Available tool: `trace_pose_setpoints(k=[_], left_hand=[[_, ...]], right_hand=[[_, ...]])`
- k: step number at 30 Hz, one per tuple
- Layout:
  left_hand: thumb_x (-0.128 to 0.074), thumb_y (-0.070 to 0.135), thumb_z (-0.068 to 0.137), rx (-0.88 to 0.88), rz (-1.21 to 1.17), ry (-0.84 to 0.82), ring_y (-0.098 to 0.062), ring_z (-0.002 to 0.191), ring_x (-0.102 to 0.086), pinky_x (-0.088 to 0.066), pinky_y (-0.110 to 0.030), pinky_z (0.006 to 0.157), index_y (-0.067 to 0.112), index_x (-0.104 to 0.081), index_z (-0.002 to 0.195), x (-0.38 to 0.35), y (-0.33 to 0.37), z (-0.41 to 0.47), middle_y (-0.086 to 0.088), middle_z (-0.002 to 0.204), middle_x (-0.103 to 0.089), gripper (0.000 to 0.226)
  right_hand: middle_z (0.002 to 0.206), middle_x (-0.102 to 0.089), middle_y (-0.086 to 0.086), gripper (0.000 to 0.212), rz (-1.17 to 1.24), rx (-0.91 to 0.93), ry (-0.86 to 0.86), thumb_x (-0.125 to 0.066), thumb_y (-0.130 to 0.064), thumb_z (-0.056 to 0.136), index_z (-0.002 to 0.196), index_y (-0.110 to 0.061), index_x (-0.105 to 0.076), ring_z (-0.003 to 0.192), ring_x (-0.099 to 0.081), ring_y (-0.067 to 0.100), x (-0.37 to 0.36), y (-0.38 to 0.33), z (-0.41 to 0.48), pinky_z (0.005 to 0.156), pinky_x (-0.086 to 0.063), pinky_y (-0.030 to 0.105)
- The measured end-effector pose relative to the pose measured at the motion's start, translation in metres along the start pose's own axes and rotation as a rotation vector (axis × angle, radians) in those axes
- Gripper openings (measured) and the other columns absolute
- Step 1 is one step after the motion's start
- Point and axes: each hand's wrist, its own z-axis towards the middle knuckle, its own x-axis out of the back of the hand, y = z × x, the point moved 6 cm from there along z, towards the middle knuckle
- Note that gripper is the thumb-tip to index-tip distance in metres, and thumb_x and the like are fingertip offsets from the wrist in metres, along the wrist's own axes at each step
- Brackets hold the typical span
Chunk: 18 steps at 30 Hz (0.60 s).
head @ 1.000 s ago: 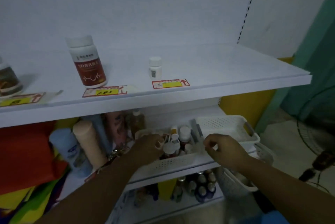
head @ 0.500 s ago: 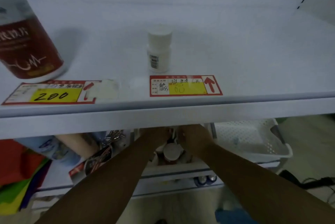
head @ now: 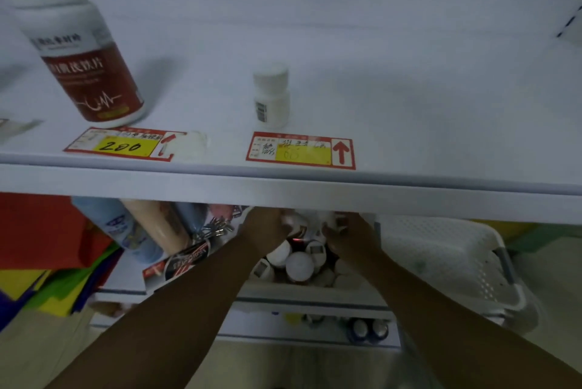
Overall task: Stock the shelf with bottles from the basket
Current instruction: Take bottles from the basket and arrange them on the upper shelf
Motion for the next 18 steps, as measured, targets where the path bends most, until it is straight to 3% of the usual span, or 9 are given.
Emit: trace_pose_setpoints(k=[2,5,7,11,14,16,18], left_hand=[[-0.064,0.020,0.081,-0.003,-0.042,0.063,-0.025,0.103,-0.062,-0.039,-0.021,0.079,0.013,-0.066,0.108,0.008,-0.004,-0.007,-0.010,0.111,-0.068,0.028],[-0.065,0.010,0.078,-0.089,-0.055,0.114,-0.028,0.099,-0.064,-0.049,-0.028,0.085,0.009,-0.068,0.101,0.017,0.004,-0.020,-0.013,0.106,-0.070,0.023],[-0.060,0.010,0.083,-0.162,-0.040,0.222,-0.030,0.100,-0.064,-0.049,-0.032,0.087,0.006,-0.068,0.101,0.035,0.021,-0.036,-0.015,0.106,-0.070,0.020],[-0.057,0.008,0.087,-0.364,-0.117,0.412,-0.025,0.096,-0.063,-0.046,-0.026,0.085,0.005,-0.068,0.100,0.075,0.058,-0.105,-0.013,0.103,-0.070,0.018],[-0.050,0.021,0.088,-0.392,-0.227,0.524,-0.010,0.088,-0.059,-0.040,-0.010,0.075,0.016,-0.068,0.098,0.105,0.082,-0.163,0.003,0.094,-0.066,0.021],[-0.048,0.029,0.087,-0.349,-0.351,0.615,0.003,0.082,-0.058,-0.041,-0.006,0.070,0.028,-0.065,0.090,0.130,0.095,-0.194,0.016,0.086,-0.065,0.017],[-0.055,0.034,0.084,-0.298,-0.559,0.696,0.004,0.069,-0.059,-0.042,-0.005,0.060,0.029,-0.064,0.075,0.157,0.108,-0.216,0.014,0.070,-0.067,0.014]], right_hand=[[0.101,-0.066,0.012,0.037,0.243,-0.054,-0.061,-0.066,-0.018,0.082,0.115,-0.005,-0.054,0.090,-0.064,0.027,0.007,0.002,-0.019,0.086,-0.054,0.047],[0.100,-0.066,0.014,0.036,0.780,-0.198,-0.353,-0.058,-0.002,0.085,0.121,-0.004,-0.053,0.079,-0.066,0.025,0.009,0.001,-0.058,0.067,-0.059,0.036],[0.094,-0.072,0.014,0.035,0.971,-0.211,-0.540,-0.053,0.001,0.082,0.115,-0.010,-0.058,0.075,-0.069,0.027,0.016,-0.007,-0.090,0.060,-0.058,0.033],[0.078,-0.069,0.017,0.041,1.209,-0.213,-0.771,-0.047,-0.009,0.075,0.114,-0.014,-0.058,0.059,-0.062,0.027,0.036,-0.033,-0.144,0.049,-0.047,0.027],[0.071,-0.065,0.010,0.020,1.291,-0.083,-0.901,-0.057,-0.027,0.083,0.091,-0.014,-0.071,0.055,-0.056,0.019,0.053,-0.069,-0.175,0.049,-0.040,0.026],[0.067,-0.064,0.010,0.037,1.369,0.013,-0.881,-0.086,-0.028,0.054,0.082,-0.009,-0.072,0.054,-0.057,0.017,0.066,-0.090,-0.183,0.050,-0.047,0.026],[0.069,-0.064,0.015,0.059,1.484,0.018,-0.844,-0.094,-0.019,0.032,0.083,-0.002,-0.068,0.056,-0.062,0.020,0.080,-0.105,-0.188,0.053,-0.054,0.029]])
